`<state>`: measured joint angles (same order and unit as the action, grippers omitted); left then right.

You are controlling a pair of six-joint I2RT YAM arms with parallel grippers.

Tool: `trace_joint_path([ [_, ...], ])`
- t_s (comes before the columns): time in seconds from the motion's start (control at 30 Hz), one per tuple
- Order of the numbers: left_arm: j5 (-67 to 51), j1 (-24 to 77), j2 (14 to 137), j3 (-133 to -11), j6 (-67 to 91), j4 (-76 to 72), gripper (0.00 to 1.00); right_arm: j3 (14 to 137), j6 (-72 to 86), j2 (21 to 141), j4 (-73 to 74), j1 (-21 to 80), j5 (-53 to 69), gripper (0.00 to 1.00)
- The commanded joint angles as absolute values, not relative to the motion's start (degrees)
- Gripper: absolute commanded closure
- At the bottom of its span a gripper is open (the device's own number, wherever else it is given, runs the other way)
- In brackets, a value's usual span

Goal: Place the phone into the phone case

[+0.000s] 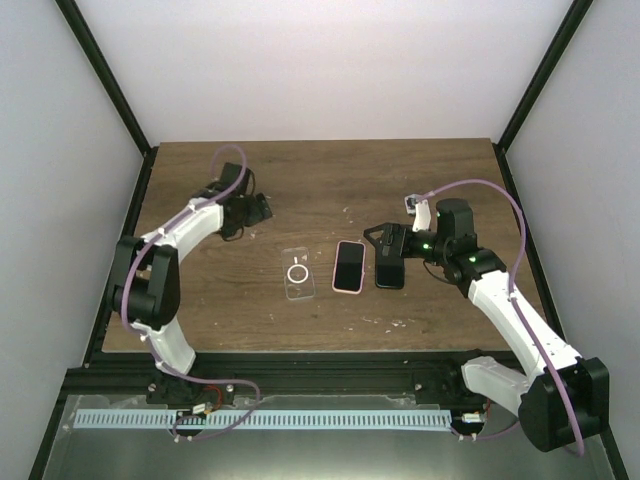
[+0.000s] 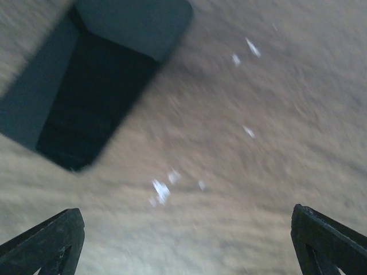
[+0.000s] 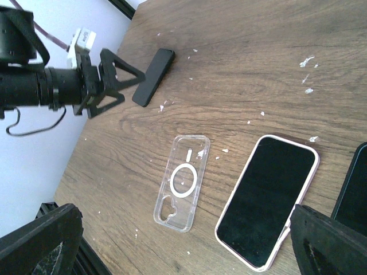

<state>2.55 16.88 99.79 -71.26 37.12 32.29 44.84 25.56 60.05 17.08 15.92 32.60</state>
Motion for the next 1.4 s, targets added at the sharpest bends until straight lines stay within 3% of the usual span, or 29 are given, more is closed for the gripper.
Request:
trace_joint_path([
  [0.0, 4.73, 11.94, 104.28, -76.81, 30.13, 34.38, 0.01, 47.42, 25.62, 59.4, 18.18, 15.65, 31.26, 0.0],
  [0.33, 5.29, 5.05, 116.11, -90.41, 18.84, 34.36, 0.01, 49.29, 25.46, 60.31, 20.07, 15.7, 30.71, 0.0],
  [0.57, -2.77, 2.99, 121.45, -94.43, 12.05, 33.27, 0.02, 49.41, 25.4, 59.88, 21.35, 15.67, 29.62, 0.0],
  [0.83, -3.75, 2.97, 127.34, -100.98, 5.54, 41.8, 0.05, 49.63, 25.14, 60.31, 21.62, 15.66, 29.5, 0.0],
  [1.37, -0.71, 5.08, 127.53, -98.45, -0.25, 45.07, 0.07, 49.61, 24.63, 59.58, 21.86, 15.65, 29.79, 0.0],
])
